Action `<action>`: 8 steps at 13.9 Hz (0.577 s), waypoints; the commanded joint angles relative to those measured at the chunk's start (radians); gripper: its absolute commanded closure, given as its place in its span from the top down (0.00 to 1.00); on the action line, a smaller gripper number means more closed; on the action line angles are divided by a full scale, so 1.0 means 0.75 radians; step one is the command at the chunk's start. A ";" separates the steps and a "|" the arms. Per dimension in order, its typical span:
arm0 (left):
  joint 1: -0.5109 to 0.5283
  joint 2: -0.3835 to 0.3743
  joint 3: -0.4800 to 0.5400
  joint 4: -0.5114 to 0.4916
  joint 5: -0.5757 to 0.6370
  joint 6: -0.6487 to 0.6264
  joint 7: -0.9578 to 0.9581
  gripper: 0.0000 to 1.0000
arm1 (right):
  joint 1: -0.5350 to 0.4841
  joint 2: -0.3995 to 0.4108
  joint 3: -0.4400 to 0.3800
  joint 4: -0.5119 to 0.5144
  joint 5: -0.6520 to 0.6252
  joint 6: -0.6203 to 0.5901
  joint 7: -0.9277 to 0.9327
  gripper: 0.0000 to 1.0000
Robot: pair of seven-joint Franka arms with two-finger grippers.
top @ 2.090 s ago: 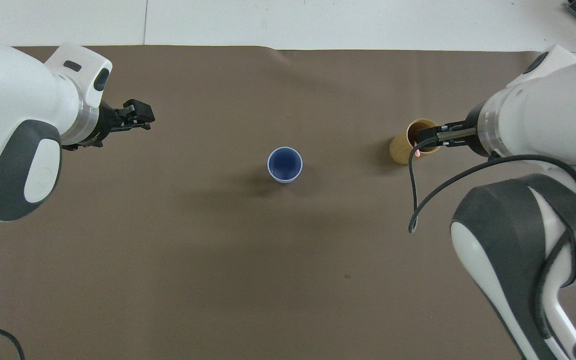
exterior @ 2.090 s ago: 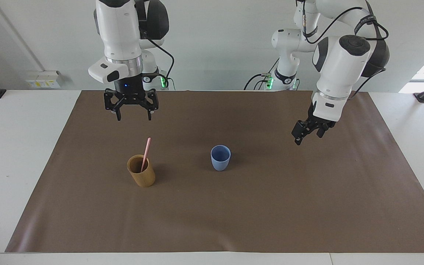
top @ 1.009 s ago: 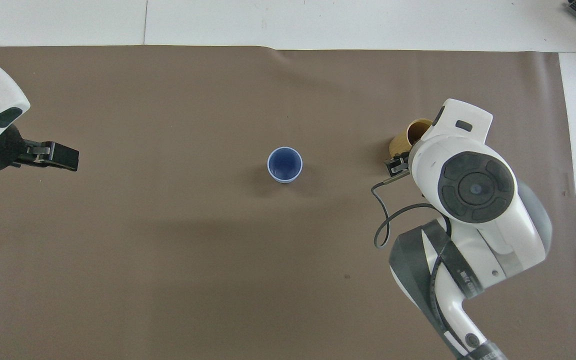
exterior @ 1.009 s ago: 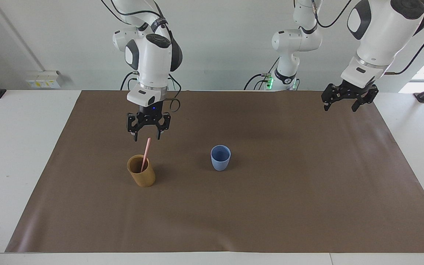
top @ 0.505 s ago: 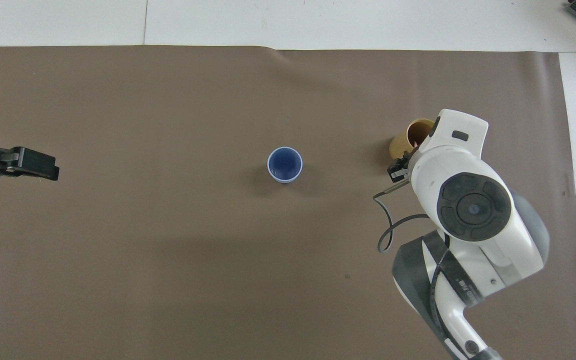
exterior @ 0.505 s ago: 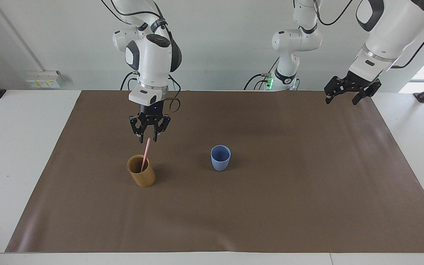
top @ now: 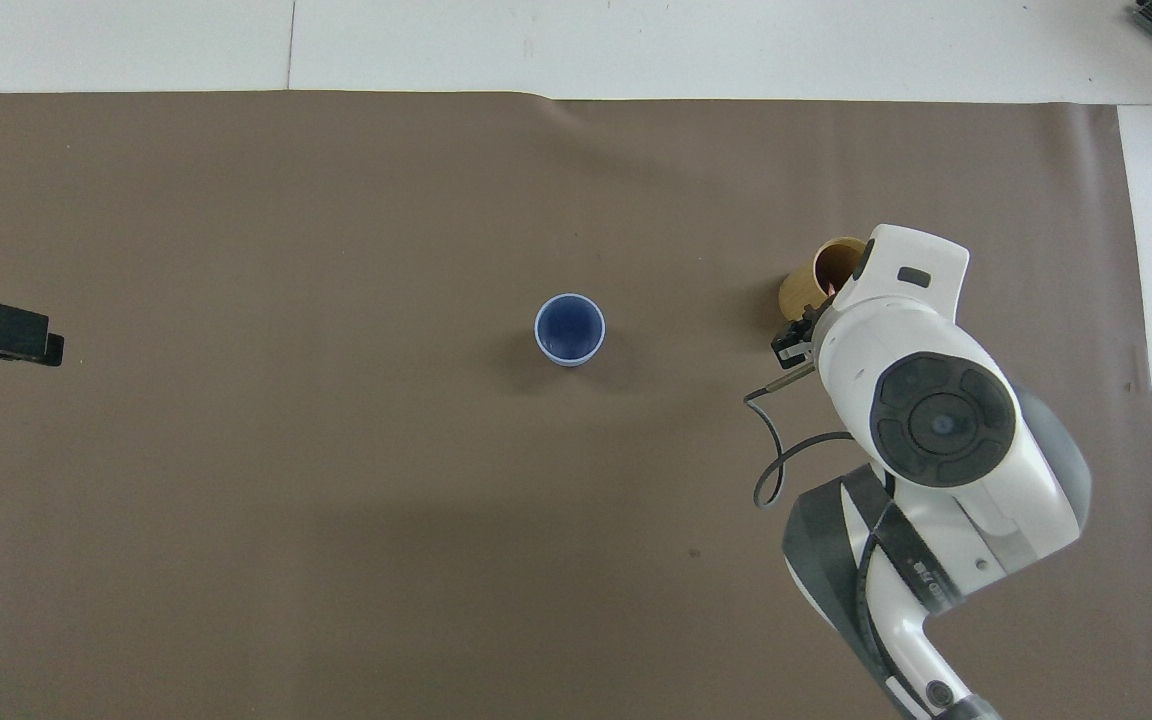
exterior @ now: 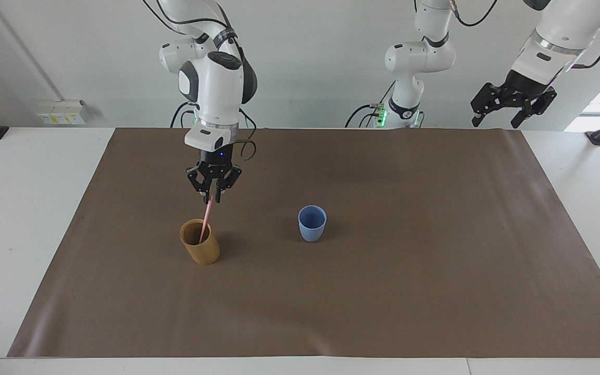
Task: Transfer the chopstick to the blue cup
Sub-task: 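Grasp the pink stick in the tan cup with the right gripper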
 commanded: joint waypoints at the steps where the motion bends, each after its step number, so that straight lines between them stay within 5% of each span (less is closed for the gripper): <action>1: 0.021 -0.036 -0.009 -0.044 -0.022 -0.022 0.010 1.00 | -0.012 -0.026 0.006 -0.022 -0.038 0.034 -0.011 0.00; 8: 0.021 -0.032 -0.009 -0.032 -0.017 -0.018 0.000 1.00 | -0.024 -0.040 -0.006 0.115 -0.012 -0.007 -0.025 0.00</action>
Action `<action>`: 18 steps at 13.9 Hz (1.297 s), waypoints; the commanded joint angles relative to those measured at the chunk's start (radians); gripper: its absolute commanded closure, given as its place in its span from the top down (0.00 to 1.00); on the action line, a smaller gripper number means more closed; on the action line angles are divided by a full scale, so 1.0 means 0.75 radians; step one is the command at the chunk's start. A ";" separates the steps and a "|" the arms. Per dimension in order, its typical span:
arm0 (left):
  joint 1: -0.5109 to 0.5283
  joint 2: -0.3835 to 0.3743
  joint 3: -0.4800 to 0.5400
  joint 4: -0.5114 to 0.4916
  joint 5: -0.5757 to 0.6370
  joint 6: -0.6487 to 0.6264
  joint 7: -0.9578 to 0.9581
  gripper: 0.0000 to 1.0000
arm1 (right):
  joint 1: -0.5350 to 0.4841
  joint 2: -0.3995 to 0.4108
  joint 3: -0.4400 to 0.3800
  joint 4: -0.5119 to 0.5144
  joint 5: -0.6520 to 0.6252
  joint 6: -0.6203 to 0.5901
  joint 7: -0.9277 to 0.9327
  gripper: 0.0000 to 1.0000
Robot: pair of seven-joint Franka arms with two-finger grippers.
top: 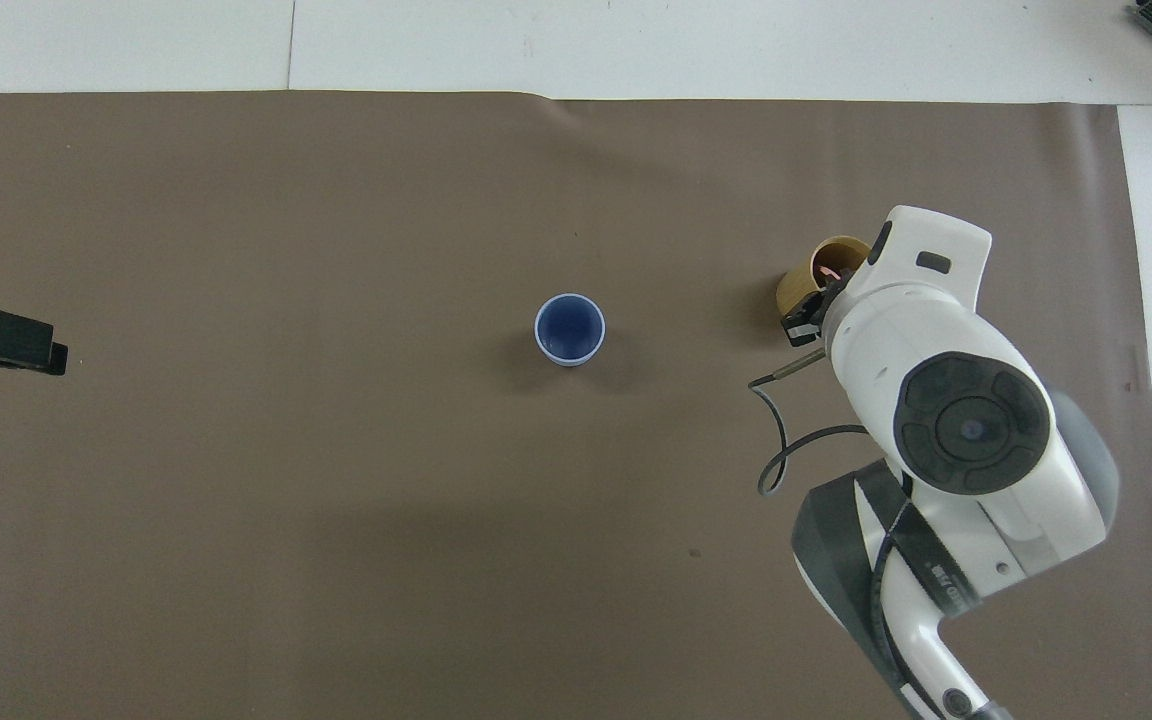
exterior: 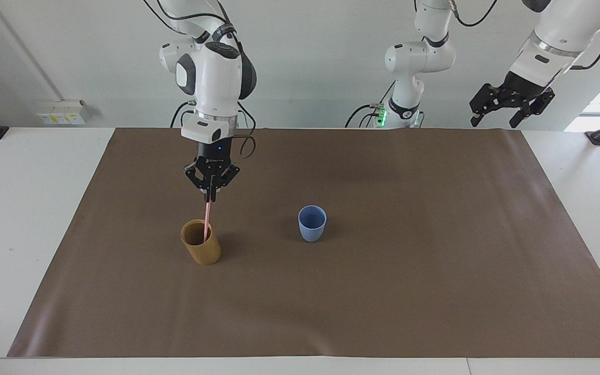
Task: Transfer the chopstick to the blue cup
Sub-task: 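Grasp the pink stick in the tan cup with the right gripper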
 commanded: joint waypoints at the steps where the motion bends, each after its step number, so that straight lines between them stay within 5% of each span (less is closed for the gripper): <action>1: 0.022 -0.029 -0.009 -0.023 -0.017 -0.008 0.000 1.00 | -0.028 -0.042 -0.007 0.048 -0.002 -0.012 -0.027 0.00; 4: 0.022 -0.029 -0.009 -0.023 -0.015 -0.008 0.000 1.00 | -0.032 -0.068 -0.007 0.107 0.011 -0.050 -0.025 0.00; 7: 0.022 -0.029 -0.009 -0.023 -0.017 -0.008 0.000 1.00 | -0.032 -0.056 -0.003 0.276 0.261 -0.316 -0.023 0.00; 12: 0.022 -0.029 -0.009 -0.023 -0.017 -0.008 0.000 1.00 | -0.018 -0.007 0.003 0.452 0.401 -0.514 0.017 0.00; 15: 0.022 -0.029 -0.009 -0.023 -0.015 -0.008 0.000 1.00 | -0.016 0.075 0.008 0.596 0.548 -0.582 0.136 0.00; 18: 0.022 -0.029 -0.009 -0.023 -0.017 -0.008 0.000 1.00 | -0.010 0.081 0.012 0.600 0.687 -0.586 0.307 0.00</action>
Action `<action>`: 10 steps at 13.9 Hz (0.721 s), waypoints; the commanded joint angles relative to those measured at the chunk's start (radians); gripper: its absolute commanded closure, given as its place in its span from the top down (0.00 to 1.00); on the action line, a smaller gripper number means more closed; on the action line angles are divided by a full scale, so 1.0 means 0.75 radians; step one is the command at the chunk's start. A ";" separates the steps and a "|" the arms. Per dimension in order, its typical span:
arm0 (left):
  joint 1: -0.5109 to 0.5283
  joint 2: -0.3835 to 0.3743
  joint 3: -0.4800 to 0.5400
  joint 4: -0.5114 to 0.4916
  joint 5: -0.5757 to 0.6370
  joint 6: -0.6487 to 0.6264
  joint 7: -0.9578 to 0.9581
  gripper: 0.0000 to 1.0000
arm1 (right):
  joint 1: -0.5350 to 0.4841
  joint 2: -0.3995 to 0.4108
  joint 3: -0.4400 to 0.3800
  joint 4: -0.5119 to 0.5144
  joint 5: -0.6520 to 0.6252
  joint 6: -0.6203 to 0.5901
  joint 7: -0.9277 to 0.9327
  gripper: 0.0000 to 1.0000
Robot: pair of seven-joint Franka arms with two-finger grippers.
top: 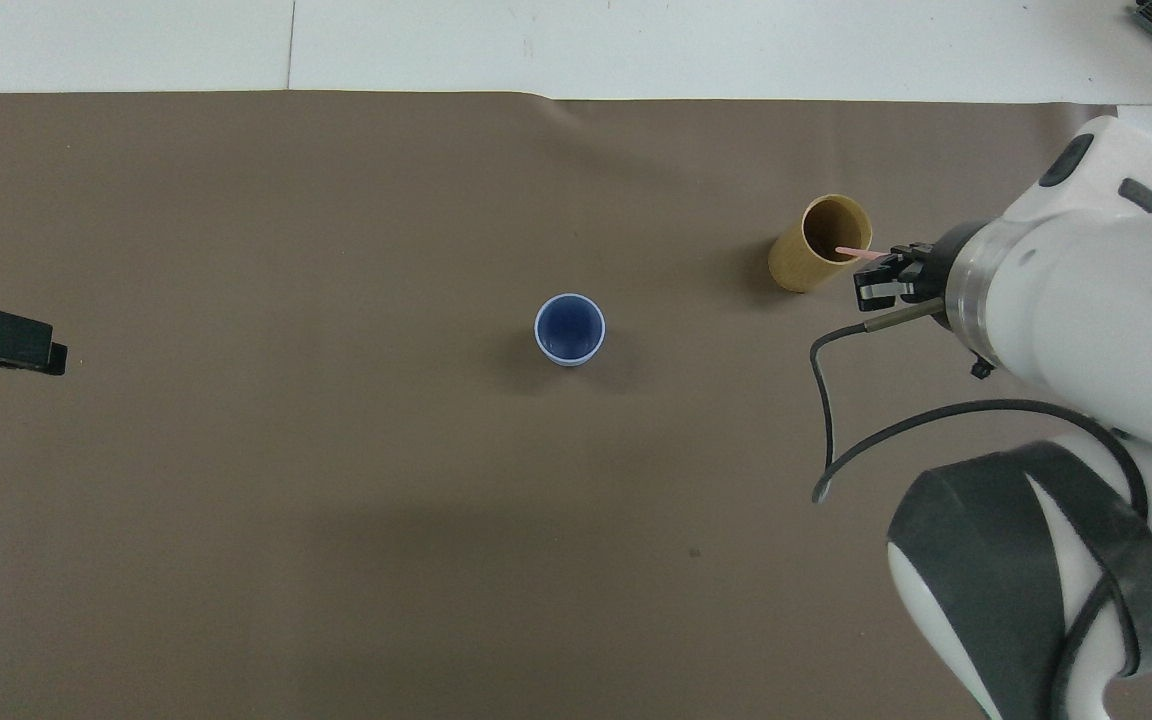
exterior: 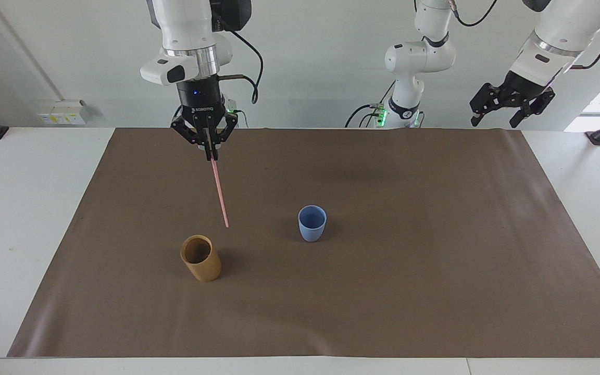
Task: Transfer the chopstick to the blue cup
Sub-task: 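Lift the pink stick and carry it toward the blue cup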
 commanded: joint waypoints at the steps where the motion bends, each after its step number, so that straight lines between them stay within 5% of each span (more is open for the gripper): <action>1: 0.022 -0.028 -0.009 -0.025 -0.017 -0.008 0.000 1.00 | 0.004 0.050 0.014 0.055 0.093 -0.030 0.248 0.00; 10: 0.022 -0.028 -0.009 -0.023 -0.017 -0.008 0.000 1.00 | 0.225 0.179 0.057 0.147 0.073 -0.030 0.699 0.00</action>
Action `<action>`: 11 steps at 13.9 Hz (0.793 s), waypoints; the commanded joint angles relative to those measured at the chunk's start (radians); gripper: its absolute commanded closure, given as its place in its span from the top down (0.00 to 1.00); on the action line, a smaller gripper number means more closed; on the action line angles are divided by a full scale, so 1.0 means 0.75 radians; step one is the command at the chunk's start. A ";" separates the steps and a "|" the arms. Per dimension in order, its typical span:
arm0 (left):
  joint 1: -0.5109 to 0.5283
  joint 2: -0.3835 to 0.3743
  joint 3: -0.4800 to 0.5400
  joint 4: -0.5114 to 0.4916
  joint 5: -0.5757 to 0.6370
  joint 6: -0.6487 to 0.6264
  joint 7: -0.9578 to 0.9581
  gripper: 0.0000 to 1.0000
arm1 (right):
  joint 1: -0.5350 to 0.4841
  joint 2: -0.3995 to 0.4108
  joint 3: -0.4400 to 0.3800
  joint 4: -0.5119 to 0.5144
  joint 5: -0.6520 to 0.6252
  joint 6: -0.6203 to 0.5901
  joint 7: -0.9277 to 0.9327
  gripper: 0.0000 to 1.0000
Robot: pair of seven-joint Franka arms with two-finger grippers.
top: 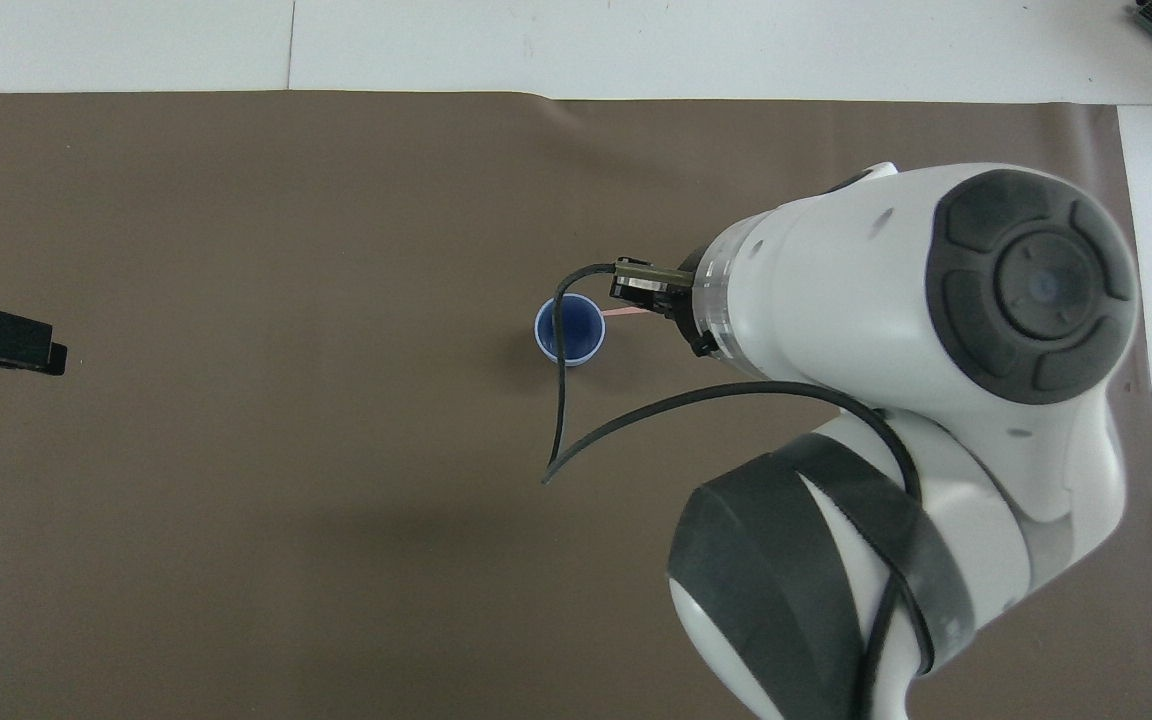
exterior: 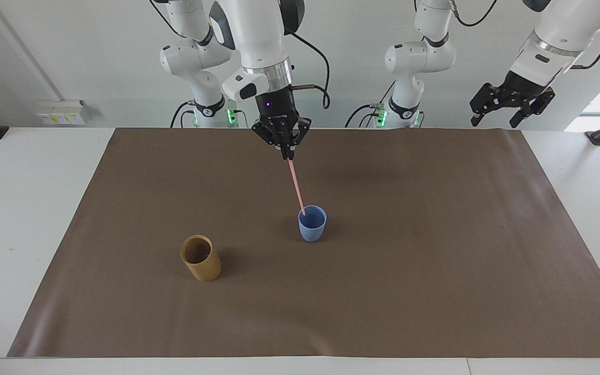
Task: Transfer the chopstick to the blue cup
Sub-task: 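Lift the pink stick and carry it toward the blue cup, then lower the pink stick into the blue cup and open the right gripper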
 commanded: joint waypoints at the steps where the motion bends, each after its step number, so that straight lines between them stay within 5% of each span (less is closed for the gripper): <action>1: 0.021 -0.028 -0.009 -0.025 -0.015 -0.008 0.000 1.00 | 0.004 0.038 0.002 0.043 -0.001 -0.018 0.034 0.00; 11: 0.021 -0.028 -0.009 -0.023 -0.015 -0.008 0.000 1.00 | 0.047 0.086 0.012 -0.051 -0.056 0.215 0.005 0.00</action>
